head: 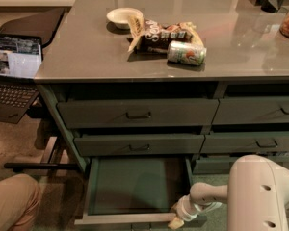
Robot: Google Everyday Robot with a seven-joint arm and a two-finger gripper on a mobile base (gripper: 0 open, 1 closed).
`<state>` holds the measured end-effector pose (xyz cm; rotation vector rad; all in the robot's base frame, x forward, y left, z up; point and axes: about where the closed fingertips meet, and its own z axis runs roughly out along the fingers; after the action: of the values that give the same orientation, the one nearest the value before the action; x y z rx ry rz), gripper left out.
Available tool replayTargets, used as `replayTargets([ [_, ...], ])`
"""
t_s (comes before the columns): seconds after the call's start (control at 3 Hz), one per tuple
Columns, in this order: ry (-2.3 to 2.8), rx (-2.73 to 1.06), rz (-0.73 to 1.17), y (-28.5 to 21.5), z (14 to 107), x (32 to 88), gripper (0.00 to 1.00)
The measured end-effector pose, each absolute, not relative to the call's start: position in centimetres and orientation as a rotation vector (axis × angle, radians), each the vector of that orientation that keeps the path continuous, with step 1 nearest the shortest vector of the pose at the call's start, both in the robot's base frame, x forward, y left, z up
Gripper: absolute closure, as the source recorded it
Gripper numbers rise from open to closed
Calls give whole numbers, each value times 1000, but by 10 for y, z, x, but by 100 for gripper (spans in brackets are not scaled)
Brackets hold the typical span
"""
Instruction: Open bottom drawer
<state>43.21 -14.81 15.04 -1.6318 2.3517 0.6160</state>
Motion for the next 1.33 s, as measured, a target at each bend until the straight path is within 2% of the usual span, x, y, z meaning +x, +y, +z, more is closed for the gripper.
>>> replayTargets([
  [1.0, 2394, -1635, 634, -147, 151, 417, 16],
  [1.33, 2394, -1635, 635, -147, 151, 417, 0],
])
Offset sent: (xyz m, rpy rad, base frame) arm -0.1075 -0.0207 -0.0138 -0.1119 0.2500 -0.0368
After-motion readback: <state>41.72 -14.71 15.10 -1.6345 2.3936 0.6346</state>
